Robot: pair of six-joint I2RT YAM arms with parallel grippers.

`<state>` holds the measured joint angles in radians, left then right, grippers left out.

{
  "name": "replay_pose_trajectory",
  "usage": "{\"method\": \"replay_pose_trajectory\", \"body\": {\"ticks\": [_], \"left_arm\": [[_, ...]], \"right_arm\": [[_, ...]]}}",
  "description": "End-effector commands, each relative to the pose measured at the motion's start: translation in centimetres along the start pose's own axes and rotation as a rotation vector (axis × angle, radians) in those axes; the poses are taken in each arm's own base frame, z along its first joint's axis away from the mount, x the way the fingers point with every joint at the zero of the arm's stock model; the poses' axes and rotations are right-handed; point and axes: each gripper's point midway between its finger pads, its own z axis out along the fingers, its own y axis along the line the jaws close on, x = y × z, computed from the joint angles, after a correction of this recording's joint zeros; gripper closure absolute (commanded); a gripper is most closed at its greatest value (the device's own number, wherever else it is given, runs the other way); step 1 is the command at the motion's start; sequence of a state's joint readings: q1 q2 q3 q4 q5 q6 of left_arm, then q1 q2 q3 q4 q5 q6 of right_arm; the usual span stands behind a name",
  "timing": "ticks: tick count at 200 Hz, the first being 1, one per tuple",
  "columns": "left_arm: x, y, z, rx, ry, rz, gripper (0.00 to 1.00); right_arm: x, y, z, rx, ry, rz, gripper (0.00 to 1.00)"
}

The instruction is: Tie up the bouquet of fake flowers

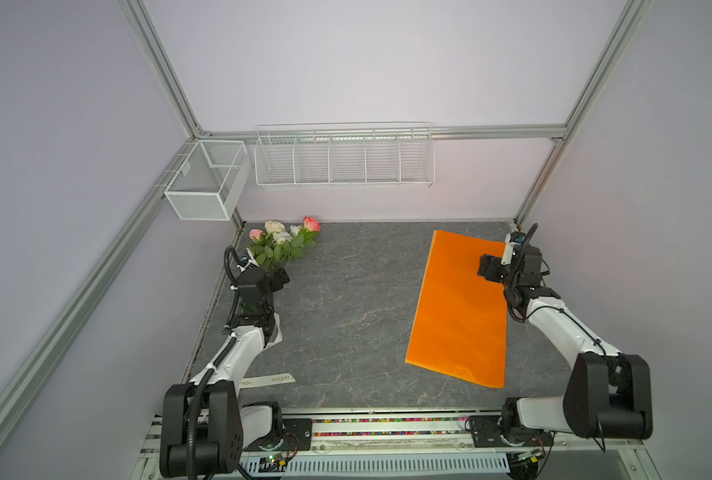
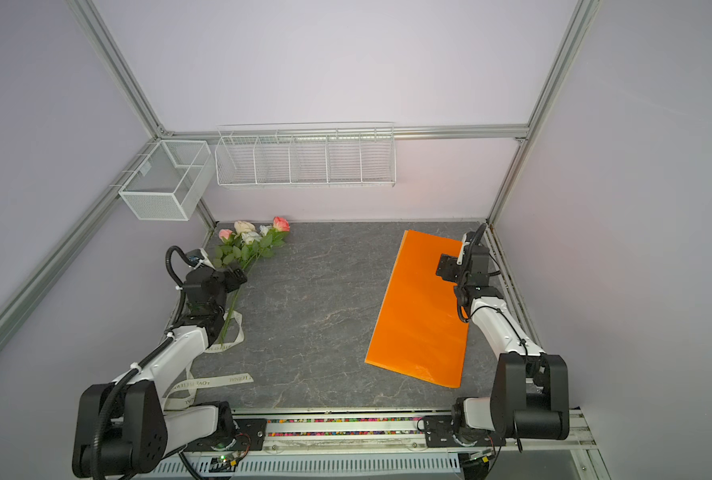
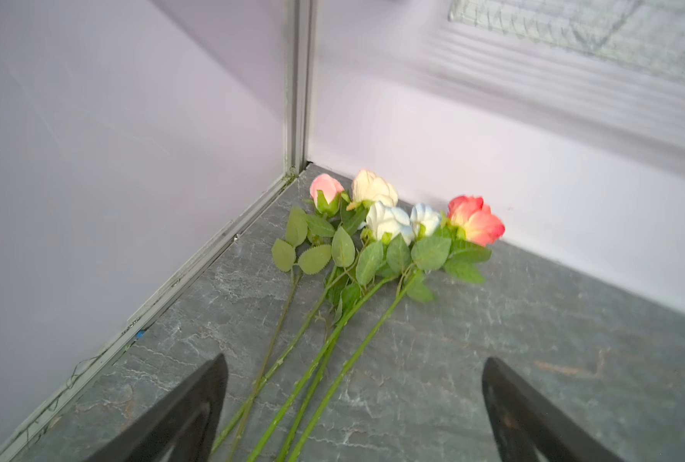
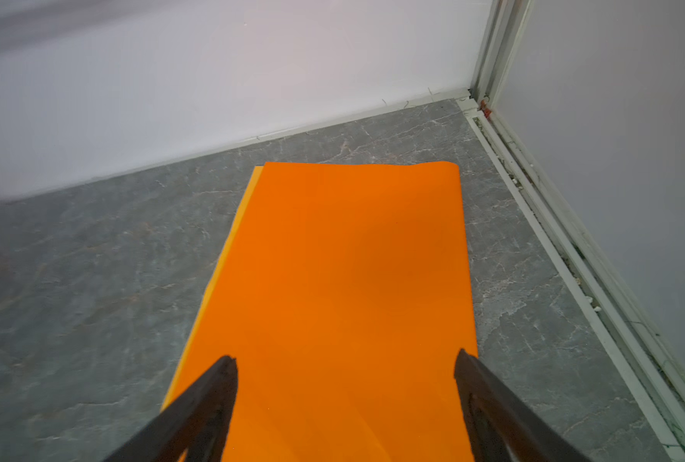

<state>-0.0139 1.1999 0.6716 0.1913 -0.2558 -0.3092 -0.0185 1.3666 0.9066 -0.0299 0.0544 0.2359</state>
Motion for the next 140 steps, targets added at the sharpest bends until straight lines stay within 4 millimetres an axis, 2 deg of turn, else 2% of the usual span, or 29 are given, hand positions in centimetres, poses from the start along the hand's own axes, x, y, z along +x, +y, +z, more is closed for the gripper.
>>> {"method": "replay_pose_trajectory", "body": {"ticks": [1, 13, 37, 52, 72, 91, 140], "left_arm": [[6.5, 2.1, -2.2, -0.101, 0.319, -0.113, 0.01], [7.1, 0.3, -2.9, 0.014, 0.350, -0.144, 0.01], [7.3, -3.2, -4.5, 0.257, 0.328, -0.206, 0.01], [7.9, -4.4, -5.2, 0.335, 0.345, -0.267, 0.01], [8.8, -5.1, -5.7, 0.377, 0.402, -0.281, 0.01], [9.5, -5.6, -6.3, 0.409, 0.439, -0.286, 0.01], [9.5, -6.3, -7.5, 0.433, 0.477, -0.274, 0.01]], "right_arm": [[10.1, 0.9, -0.5, -0.071, 0.420, 0.182, 0.12], [10.7, 1.8, -0.2, -0.115, 0.459, 0.207, 0.12], [11.9, 2.2, 0.6, -0.129, 0.519, 0.229, 0.10], [12.9, 3.2, 1.3, -0.179, 0.567, 0.221, 0.08], [14.2, 4.3, 2.2, -0.195, 0.643, 0.171, 0.03], [15.2, 4.9, 3.2, -0.152, 0.680, 0.085, 0.03], [17.8, 6.4, 5.1, -0.124, 0.785, -0.070, 0.01]]}}
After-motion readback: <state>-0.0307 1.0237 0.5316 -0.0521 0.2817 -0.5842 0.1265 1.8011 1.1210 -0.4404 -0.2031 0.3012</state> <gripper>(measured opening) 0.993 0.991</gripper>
